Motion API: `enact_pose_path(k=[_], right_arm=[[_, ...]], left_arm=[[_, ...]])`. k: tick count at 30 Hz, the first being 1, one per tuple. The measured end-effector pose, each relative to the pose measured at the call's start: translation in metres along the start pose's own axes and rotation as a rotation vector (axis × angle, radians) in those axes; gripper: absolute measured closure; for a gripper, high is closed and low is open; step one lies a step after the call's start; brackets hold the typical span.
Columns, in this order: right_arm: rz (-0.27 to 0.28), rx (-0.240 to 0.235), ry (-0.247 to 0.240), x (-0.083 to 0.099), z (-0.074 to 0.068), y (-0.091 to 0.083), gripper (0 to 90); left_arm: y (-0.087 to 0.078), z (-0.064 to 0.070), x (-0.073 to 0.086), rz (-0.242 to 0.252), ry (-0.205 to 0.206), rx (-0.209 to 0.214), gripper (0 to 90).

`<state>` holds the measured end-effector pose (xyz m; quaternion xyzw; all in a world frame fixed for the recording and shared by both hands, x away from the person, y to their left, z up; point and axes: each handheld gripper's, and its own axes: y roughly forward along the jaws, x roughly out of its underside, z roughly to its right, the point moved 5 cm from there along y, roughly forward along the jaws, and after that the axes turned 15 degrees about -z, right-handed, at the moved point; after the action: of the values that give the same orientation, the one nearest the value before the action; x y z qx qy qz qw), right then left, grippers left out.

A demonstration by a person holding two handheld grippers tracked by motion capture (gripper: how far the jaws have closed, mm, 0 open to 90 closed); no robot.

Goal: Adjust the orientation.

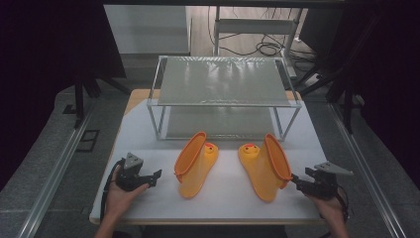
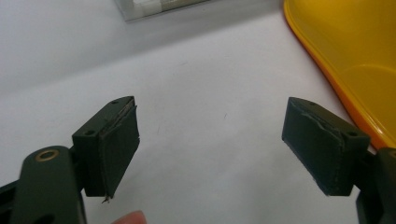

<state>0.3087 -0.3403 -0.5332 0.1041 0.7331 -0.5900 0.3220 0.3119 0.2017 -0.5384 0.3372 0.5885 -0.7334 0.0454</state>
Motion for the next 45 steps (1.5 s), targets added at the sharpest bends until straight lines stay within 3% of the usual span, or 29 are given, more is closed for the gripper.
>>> enact_pose_path(k=[1,2,7,13,15,16,17,19,21,29,37,38,40,45], right_arm=[[0.0,0.0,0.0,0.0,0.0,0.0,30.0],[0.009,-0.029,0.003,0.002,-0.001,-0.003,32.1],[0.002,-0.03,-0.031,0.01,-0.005,-0.006,35.3],[0.021,-0.018,-0.003,0.01,0.002,-0.004,37.5],[0.017,-0.007,-0.001,0.01,0.004,-0.002,37.5],[0.018,-0.004,0.0,0.01,0.005,-0.002,37.5],[0.024,0.002,0.006,0.01,0.006,-0.003,37.6],[0.026,0.002,0.008,0.01,0.007,-0.003,37.6],[0.04,0.011,0.01,0.009,0.007,-0.005,37.9],[0.056,0.013,0.012,0.007,0.006,-0.007,38.6],[0.085,-0.015,0.015,0.003,0.002,-0.015,41.8],[0.088,-0.023,0.017,0.002,0.002,-0.016,42.0],[0.094,-0.025,0.019,0.001,0.001,-0.017,42.1],[0.095,-0.03,0.017,0.0,-0.001,-0.019,42.1]], left_arm=[[0.0,0.0,0.0,0.0,0.0,0.0,19.7],[-0.001,0.0,0.001,-0.002,-0.007,0.005,20.1],[-0.005,0.003,0.006,-0.012,-0.02,0.032,22.8],[-0.003,0.001,0.006,-0.003,-0.011,0.038,28.0],[-0.002,0.0,0.006,-0.006,-0.011,0.039,37.4],[-0.002,0.001,0.006,-0.009,-0.008,0.045,37.4],[-0.002,0.002,0.006,-0.011,-0.006,0.054,47.1],[-0.003,0.007,0.006,-0.014,0.011,0.075,50.9],[-0.005,0.013,0.005,-0.019,0.035,0.095,65.1],[-0.001,0.039,0.007,-0.049,0.122,0.178,85.6],[0.011,0.064,0.004,-0.08,0.169,0.259,89.3],[0.014,0.069,0.003,-0.092,0.191,0.268,89.4],[0.016,0.077,0.002,-0.094,0.206,0.24,89.7],[0.019,0.082,-0.001,-0.098,0.189,0.263,89.7]])
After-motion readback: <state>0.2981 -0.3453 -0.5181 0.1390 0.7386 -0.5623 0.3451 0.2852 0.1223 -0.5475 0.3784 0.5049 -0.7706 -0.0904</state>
